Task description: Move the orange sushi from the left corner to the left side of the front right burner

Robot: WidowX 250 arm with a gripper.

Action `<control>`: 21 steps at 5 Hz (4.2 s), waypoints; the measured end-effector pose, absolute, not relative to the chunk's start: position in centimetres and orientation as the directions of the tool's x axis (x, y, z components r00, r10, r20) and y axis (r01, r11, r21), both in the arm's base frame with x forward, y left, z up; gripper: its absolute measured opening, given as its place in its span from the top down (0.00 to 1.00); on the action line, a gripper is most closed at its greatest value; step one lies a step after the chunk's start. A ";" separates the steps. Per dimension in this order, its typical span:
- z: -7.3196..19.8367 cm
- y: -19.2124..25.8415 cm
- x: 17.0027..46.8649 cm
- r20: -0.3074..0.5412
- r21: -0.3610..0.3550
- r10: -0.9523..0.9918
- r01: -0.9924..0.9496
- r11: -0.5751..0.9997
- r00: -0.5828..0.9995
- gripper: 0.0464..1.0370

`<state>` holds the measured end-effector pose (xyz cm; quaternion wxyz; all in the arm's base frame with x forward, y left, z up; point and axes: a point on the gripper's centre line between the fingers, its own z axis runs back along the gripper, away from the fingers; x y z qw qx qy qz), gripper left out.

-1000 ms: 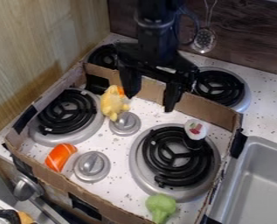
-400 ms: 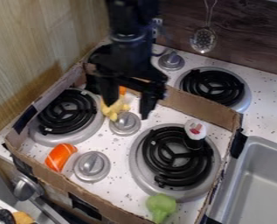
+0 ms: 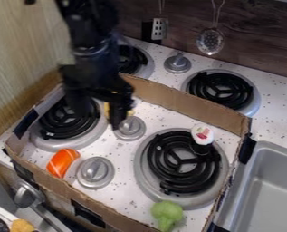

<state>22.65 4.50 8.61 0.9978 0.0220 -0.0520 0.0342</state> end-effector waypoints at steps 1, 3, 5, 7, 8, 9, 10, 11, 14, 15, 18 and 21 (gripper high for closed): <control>7.7 5.4 21.5 0.087 0.043 0.078 -0.082 0.996 0.993 0.04; 5.8 7.4 20.0 0.056 0.030 0.104 -0.105 0.994 0.993 0.04; 2.5 10.2 19.0 -0.002 0.000 0.141 -0.141 0.990 0.990 0.04; 0.5 9.9 18.1 -0.009 -0.044 0.144 -0.145 0.989 0.989 0.04; 0.1 9.2 18.4 -0.010 -0.045 0.135 -0.135 0.990 0.991 0.08; 0.2 8.4 18.9 0.023 0.019 0.131 -0.131 0.991 0.991 0.36; 0.8 7.9 19.5 0.056 0.073 0.103 -0.107 0.992 0.993 0.46; 1.8 7.8 19.4 0.056 0.104 0.091 -0.097 0.990 0.994 0.46; 8.2 6.5 21.5 0.087 0.134 0.067 -0.079 0.988 0.994 0.46; 8.9 5.3 23.2 0.104 0.099 0.038 -0.048 0.994 0.994 0.46; 9.3 0.7 27.5 0.119 0.086 -0.041 0.031 0.996 0.992 0.46; 5.3 -0.8 26.3 0.119 0.035 -0.005 0.001 0.999 0.993 0.46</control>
